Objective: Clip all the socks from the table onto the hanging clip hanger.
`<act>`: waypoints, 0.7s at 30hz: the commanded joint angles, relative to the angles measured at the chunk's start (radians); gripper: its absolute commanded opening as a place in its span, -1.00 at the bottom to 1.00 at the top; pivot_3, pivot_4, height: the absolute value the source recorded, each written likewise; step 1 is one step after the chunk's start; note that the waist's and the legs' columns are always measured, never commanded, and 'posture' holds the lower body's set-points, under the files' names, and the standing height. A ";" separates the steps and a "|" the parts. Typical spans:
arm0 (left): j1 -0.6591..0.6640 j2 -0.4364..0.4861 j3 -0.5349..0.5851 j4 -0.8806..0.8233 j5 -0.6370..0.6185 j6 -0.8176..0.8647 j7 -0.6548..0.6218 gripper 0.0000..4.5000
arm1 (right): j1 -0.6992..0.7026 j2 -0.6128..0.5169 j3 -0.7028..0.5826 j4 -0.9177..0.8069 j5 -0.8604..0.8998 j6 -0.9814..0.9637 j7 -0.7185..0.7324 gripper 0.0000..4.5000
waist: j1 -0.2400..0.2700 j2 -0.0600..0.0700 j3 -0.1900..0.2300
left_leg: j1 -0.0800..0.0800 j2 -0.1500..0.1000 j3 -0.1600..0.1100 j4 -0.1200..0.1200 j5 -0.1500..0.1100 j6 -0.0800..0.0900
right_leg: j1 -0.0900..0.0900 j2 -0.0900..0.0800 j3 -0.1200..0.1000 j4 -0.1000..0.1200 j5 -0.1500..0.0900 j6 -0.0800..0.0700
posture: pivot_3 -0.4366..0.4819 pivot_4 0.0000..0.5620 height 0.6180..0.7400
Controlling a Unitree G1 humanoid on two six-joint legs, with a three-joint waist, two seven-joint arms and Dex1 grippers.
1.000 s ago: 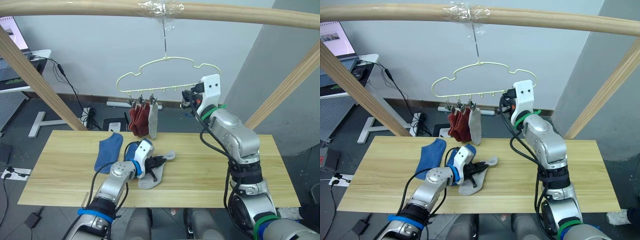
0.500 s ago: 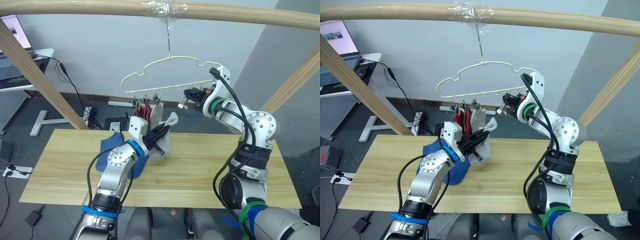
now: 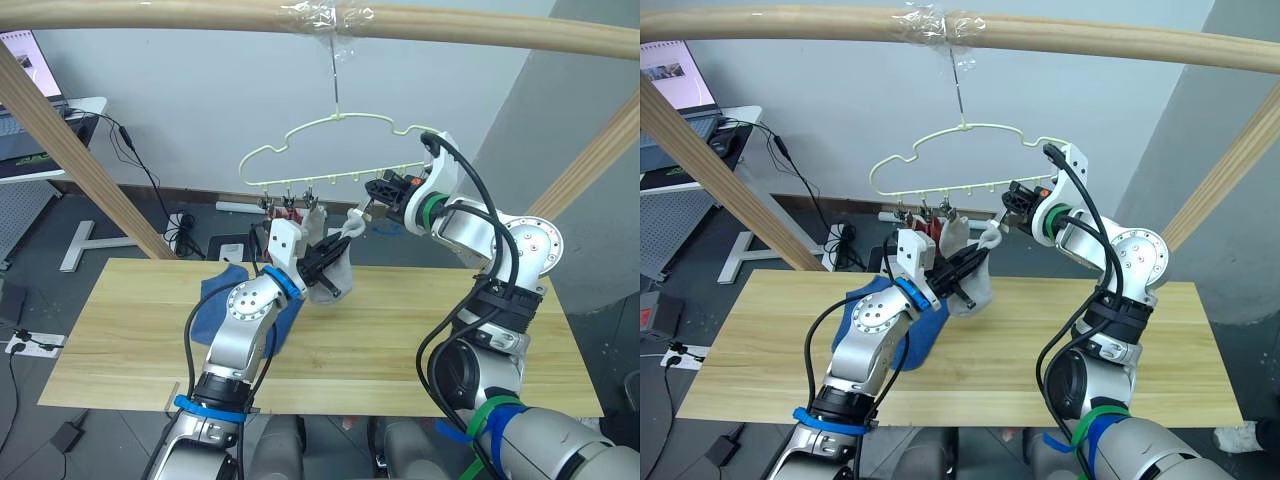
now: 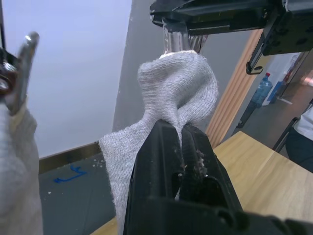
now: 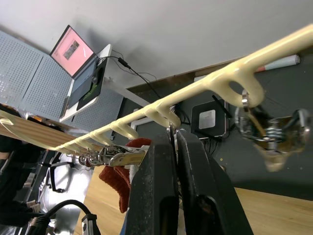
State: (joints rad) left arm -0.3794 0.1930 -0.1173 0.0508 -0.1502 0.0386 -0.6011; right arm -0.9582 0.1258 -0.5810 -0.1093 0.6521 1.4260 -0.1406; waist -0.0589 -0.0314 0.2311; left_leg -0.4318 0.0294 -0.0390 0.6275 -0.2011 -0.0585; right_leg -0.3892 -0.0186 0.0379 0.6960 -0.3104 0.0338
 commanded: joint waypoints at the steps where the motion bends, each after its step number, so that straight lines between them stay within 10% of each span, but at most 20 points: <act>1: 0.006 0.000 -0.011 -0.011 0.001 -0.039 -0.009 -0.99 | -0.014 0.012 -0.031 -0.007 0.011 0.005 -0.035 -1.00 | 0.000 0.000 0.000 | 0.000 0.000 0.000 0.000 0.000 0.000 | 0.000 0.000 0.000 0.000 0.000 0.000 | -0.29 -0.30 1.00; 21: -0.003 -0.007 -0.024 0.002 0.009 -0.047 -0.001 -0.99 | -0.016 0.000 -0.024 0.009 0.041 -0.001 -0.061 -1.00 | -0.001 0.000 0.000 | 0.000 0.000 0.000 0.000 0.000 0.000 | 0.000 0.000 0.000 0.000 0.000 0.000 | -0.29 -0.29 1.00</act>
State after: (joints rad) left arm -0.3678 0.1920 -0.1317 0.0684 -0.1426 0.0142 -0.6011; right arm -0.9634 0.1240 -0.5988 -0.1024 0.6906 1.4260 -0.1811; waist -0.0594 -0.0314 0.2311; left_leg -0.4319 0.0294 -0.0391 0.6274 -0.2011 -0.0583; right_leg -0.3892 -0.0185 0.0378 0.6958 -0.3104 0.0338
